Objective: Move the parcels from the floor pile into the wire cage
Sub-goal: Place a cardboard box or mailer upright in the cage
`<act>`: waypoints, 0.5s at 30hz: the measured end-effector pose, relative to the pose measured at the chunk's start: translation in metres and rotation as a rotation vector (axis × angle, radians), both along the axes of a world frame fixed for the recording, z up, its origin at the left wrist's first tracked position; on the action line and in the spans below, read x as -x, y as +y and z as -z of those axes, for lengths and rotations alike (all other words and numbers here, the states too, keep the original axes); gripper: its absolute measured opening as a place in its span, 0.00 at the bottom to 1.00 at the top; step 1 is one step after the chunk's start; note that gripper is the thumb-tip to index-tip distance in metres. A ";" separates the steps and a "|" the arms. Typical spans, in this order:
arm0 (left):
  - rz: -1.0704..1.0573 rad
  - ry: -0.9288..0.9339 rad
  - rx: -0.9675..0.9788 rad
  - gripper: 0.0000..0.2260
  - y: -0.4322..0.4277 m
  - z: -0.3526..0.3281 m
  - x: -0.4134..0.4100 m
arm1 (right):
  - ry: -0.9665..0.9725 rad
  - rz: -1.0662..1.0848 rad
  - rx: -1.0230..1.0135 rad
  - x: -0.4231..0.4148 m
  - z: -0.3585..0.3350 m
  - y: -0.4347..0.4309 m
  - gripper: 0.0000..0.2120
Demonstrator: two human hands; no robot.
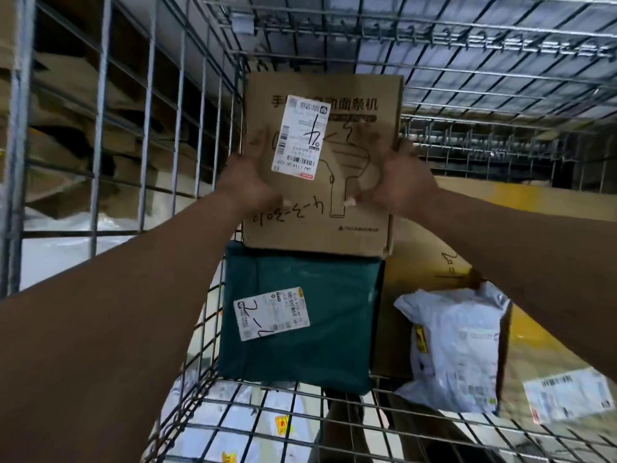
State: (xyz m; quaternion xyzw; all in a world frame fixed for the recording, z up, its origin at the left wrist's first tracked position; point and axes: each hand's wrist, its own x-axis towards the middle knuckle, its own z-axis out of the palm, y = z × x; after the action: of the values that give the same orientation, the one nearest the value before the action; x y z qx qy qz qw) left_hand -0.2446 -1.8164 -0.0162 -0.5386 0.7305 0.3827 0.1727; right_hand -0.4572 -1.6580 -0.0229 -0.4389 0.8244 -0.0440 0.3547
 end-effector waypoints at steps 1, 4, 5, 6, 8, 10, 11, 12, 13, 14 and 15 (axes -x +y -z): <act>0.022 -0.008 -0.004 0.62 0.004 0.006 -0.004 | -0.029 -0.005 -0.021 -0.003 0.006 0.002 0.60; 0.092 -0.027 0.033 0.61 0.017 0.022 -0.021 | -0.025 -0.019 -0.051 -0.016 0.022 0.008 0.59; 0.105 -0.022 0.046 0.60 0.020 0.024 -0.026 | -0.008 -0.015 -0.044 -0.019 0.026 0.009 0.58; 0.114 -0.015 0.055 0.59 0.022 0.026 -0.030 | 0.000 -0.011 -0.038 -0.021 0.027 0.009 0.58; 0.141 -0.031 0.063 0.58 0.025 0.024 -0.030 | -0.029 0.005 -0.040 -0.022 0.026 0.010 0.58; 0.191 -0.092 0.113 0.58 0.030 0.017 -0.023 | -0.057 0.021 -0.054 -0.024 0.020 0.010 0.57; 0.217 -0.117 0.143 0.57 0.033 0.012 -0.020 | -0.037 0.018 -0.065 -0.026 0.014 0.011 0.57; 0.238 -0.133 0.164 0.56 0.037 0.008 -0.019 | -0.002 0.008 -0.078 -0.030 0.008 0.011 0.57; 0.254 -0.143 0.176 0.56 0.040 0.003 -0.019 | 0.034 0.000 -0.090 -0.034 0.002 0.011 0.57; 0.266 -0.147 0.182 0.55 0.044 -0.003 -0.020 | 0.061 -0.006 -0.093 -0.038 -0.005 0.012 0.57; 0.272 -0.141 0.186 0.54 0.047 -0.009 -0.022 | 0.077 -0.016 -0.090 -0.042 -0.012 0.013 0.57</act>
State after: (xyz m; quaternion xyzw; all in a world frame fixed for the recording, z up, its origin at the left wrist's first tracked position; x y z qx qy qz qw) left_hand -0.2231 -1.7690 -0.0074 -0.4742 0.8149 0.2477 0.2231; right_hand -0.4149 -1.6447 -0.0111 -0.4306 0.8350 0.0130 0.3424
